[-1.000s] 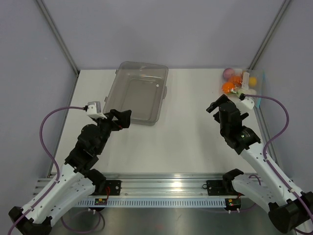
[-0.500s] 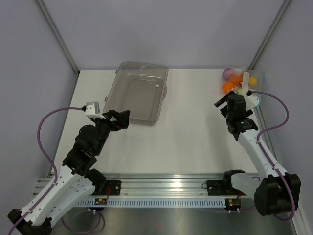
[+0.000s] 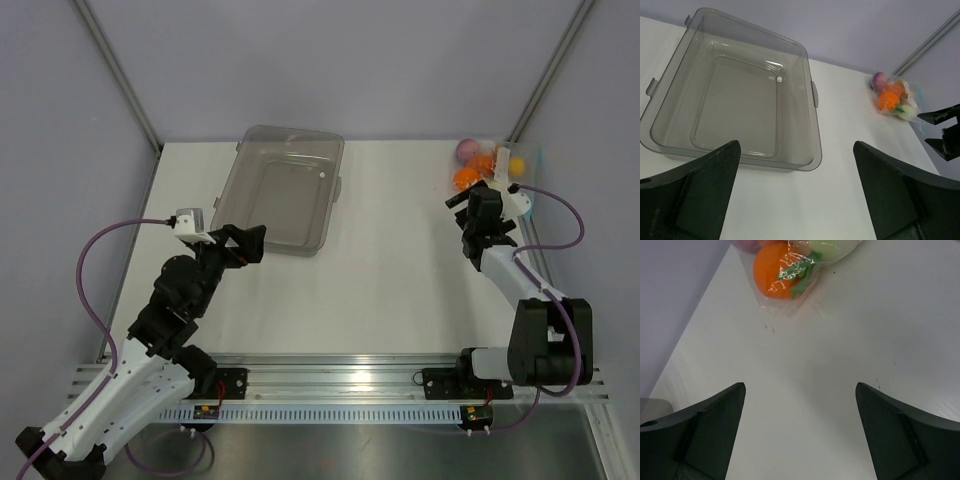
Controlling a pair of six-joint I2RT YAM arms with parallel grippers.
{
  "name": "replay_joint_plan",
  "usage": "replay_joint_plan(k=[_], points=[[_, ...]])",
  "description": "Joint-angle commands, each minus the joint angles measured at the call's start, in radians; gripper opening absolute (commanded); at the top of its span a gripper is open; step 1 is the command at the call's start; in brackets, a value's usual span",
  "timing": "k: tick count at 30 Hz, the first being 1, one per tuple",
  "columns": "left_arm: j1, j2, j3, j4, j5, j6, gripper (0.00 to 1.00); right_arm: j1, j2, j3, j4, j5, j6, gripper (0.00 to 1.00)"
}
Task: Open the zip-top bag and remove the fake food
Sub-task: Move the zipper food storage bag to the center of the board.
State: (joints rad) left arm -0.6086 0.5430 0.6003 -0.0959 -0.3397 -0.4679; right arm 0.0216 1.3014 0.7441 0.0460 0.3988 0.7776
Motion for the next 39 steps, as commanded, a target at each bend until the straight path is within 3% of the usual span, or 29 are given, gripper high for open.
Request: replay_joint_plan(k=[1, 10, 19, 35, 39], points=[[-0.005, -0.008, 0.003, 0.047, 0.01, 0.015, 0.99, -0.061, 0.102, 0.098, 0.101, -0.029, 0.052, 0.99], [-0.005, 0.011, -0.002, 0.056, 0.019, 0.009, 0.99, -0.196, 0.346, 0.238, 0.134, -0.115, 0.146, 0.99], [-0.005, 0.002, -0.01, 0.056, 0.008, 0.0, 0.99, -0.275, 0.551, 0.287, 0.314, -0.23, 0.249, 0.99], [-0.005, -0.009, -0.014, 0.059, -0.004, 0.009, 0.99, -0.278, 0.647, 0.261, 0.609, -0.206, 0.242, 0.99], [-0.005, -0.011, -0.017, 0.064, 0.004, 0.011, 0.99, -0.278, 0.659, 0.307, 0.577, -0.216, 0.233, 0.99]])
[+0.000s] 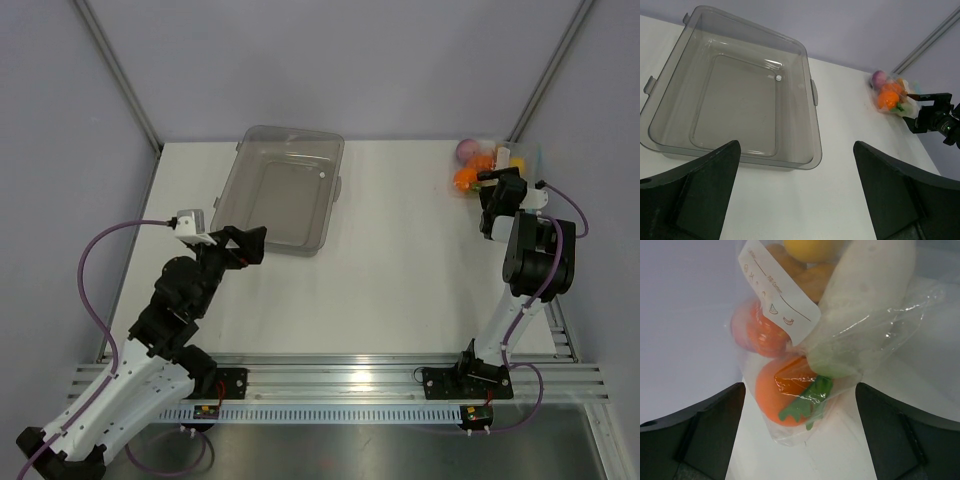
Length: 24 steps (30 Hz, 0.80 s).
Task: Open the zip-top bag and remove the fake food
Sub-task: Move the zipper food storage bag to the center of the board.
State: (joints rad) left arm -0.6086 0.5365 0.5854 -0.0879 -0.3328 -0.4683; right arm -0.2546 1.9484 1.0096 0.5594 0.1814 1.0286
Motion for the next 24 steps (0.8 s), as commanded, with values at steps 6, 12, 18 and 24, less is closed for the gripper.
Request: replay_joint_plan(k=[6, 12, 18, 24], points=[[-0.005, 0.002, -0.004, 0.063, 0.003, 0.014, 0.99, -0.003, 0.049, 0.112, -0.004, 0.026, -0.012, 0.99], [-0.005, 0.005, -0.002, 0.065, 0.009, 0.017, 0.99, -0.002, 0.087, 0.173, -0.052, 0.001, 0.001, 0.75], [-0.005, 0.011, -0.001, 0.063, 0.011, 0.019, 0.99, -0.003, 0.087, 0.15, -0.018, -0.011, 0.01, 0.33], [-0.005, 0.013, 0.004, 0.059, 0.015, 0.016, 0.99, -0.002, 0.052, 0.124, 0.013, -0.066, -0.016, 0.0]])
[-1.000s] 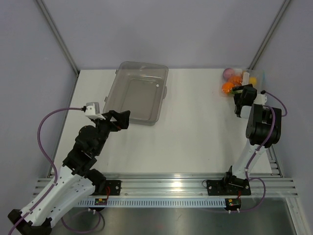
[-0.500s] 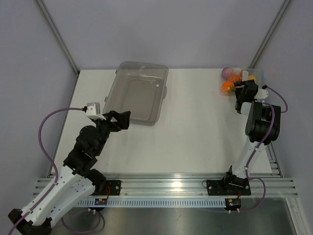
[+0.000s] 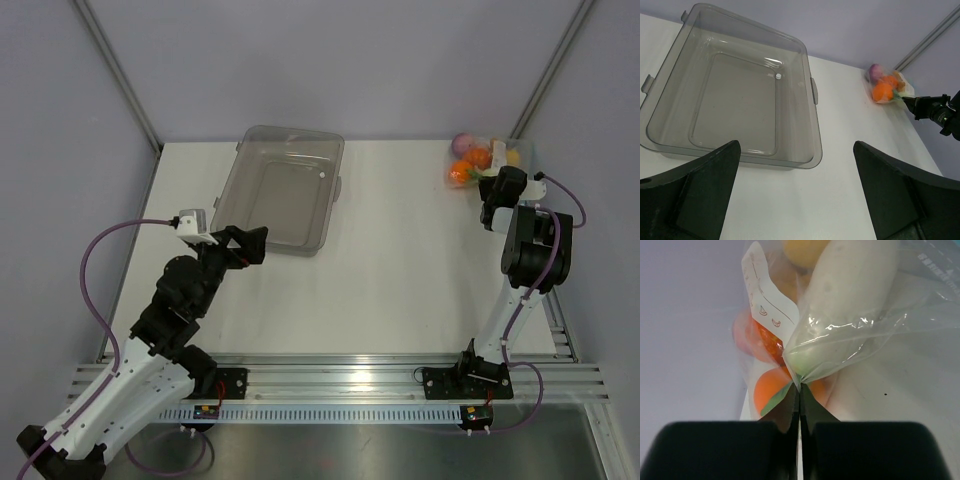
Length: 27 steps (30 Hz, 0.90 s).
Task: Open the zip-top bag and remove the fake food
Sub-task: Move the zipper food storage bag to the center of the board.
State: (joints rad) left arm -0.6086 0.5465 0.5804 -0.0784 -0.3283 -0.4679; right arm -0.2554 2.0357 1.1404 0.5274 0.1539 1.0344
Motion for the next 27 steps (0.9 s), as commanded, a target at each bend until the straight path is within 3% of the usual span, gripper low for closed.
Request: replay_joint_plan(k=[1, 9, 27], points=[[-0.005, 0.003, 0.009, 0.049, 0.012, 0.017, 0.99, 0.001, -0.043, -0.013, 0.049, -0.046, -0.025, 0.0], [-0.005, 0.001, 0.019, 0.035, 0.011, 0.014, 0.99, 0.079, -0.183, -0.129, 0.049, -0.065, -0.099, 0.0], [-0.005, 0.023, 0.021, 0.042, 0.002, 0.014, 0.99, 0.476, -0.552, -0.484, 0.054, 0.05, -0.165, 0.0]])
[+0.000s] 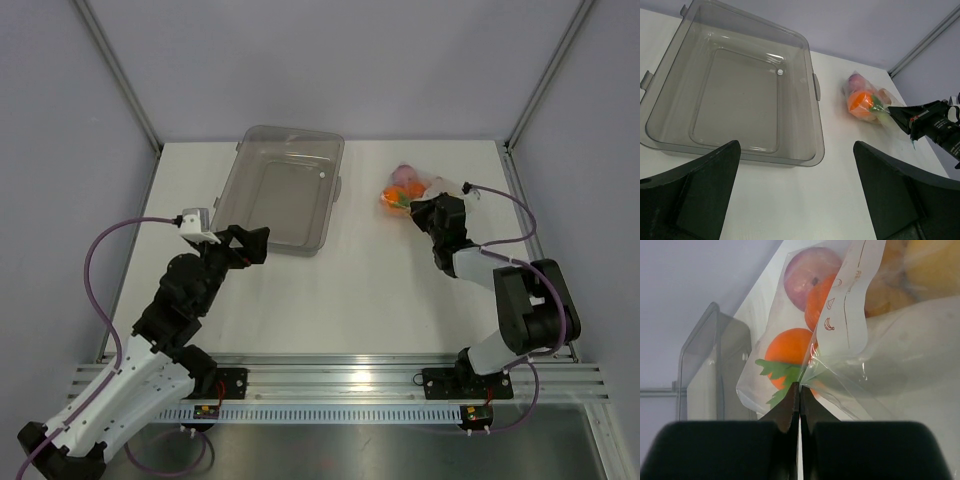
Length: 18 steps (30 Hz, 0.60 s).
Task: Open the zip-top bag and remove the fake food
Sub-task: Move the zipper food storage bag to the center of the board.
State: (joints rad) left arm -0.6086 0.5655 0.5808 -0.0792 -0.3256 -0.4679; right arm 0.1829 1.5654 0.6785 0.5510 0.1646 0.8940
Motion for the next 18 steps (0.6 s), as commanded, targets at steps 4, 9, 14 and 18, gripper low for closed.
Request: replay_joint_plan(k=[4, 9, 14, 18], points=[[-0.005, 0.004, 0.022, 0.039, 0.002, 0.015, 0.99, 0.093, -0.142, -0.051, -0.025, 0.049, 0.011, 0.0], [-0.005, 0.008, 0.022, 0.042, 0.002, 0.015, 0.99, 0.177, -0.211, -0.092, -0.058, 0.065, 0.033, 0.0], [-0.005, 0.019, 0.027, 0.042, 0.005, 0.017, 0.99, 0.24, -0.271, -0.12, -0.126, 0.053, 0.039, 0.0], [-0.005, 0.03, 0.027, 0.044, 0.008, 0.021, 0.99, 0.254, -0.315, -0.149, -0.135, -0.034, 0.008, 0.06]])
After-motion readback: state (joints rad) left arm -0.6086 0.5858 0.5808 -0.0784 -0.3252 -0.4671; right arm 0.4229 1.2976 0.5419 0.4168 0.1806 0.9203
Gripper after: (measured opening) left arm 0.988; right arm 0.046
